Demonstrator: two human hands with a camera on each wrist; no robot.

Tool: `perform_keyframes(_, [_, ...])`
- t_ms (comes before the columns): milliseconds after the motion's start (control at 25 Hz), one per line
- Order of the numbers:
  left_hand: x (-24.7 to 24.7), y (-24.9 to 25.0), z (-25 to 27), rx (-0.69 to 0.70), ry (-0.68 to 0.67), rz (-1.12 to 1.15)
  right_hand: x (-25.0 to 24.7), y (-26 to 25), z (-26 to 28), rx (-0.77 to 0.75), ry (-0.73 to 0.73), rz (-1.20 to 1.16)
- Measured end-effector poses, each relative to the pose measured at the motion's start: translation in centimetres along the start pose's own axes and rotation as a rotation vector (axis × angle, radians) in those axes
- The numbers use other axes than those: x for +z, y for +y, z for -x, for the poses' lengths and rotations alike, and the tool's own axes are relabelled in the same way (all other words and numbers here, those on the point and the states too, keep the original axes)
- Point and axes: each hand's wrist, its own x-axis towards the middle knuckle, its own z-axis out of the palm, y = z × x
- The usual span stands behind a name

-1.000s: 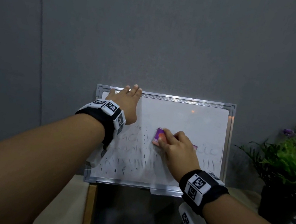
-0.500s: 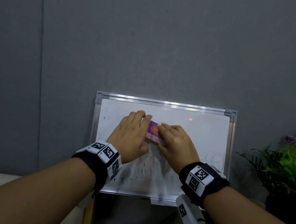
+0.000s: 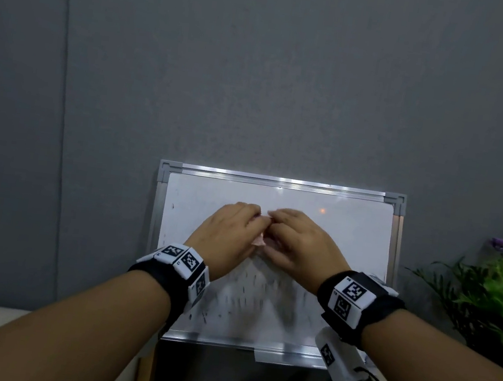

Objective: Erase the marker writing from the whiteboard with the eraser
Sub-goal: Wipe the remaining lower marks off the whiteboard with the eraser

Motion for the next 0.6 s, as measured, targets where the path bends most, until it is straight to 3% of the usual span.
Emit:
perform_keyframes(120, [-0.4,-0.9,0.4,-0.067,-0.018,-0.08,-1.5,2.0,-0.1,0.276,0.024,0.102])
perform_keyframes(200, [-0.6,-1.4,0.8,-0.096,-0.041,-0.125,-2.1,3.2,0.0,0.392,-0.074,0.171])
perform_keyframes(440, [-0.8,-1.5,1.7,-0.091,-0.039,-0.212,-2.5,2.8,0.2,0.44,-0.307,0.251])
perform_keyframes(600, [-0.7,-1.1,1.5,-0.099,-0.033,-0.187,-3.4,2.4,-0.7,0.49,-0.284,0.184])
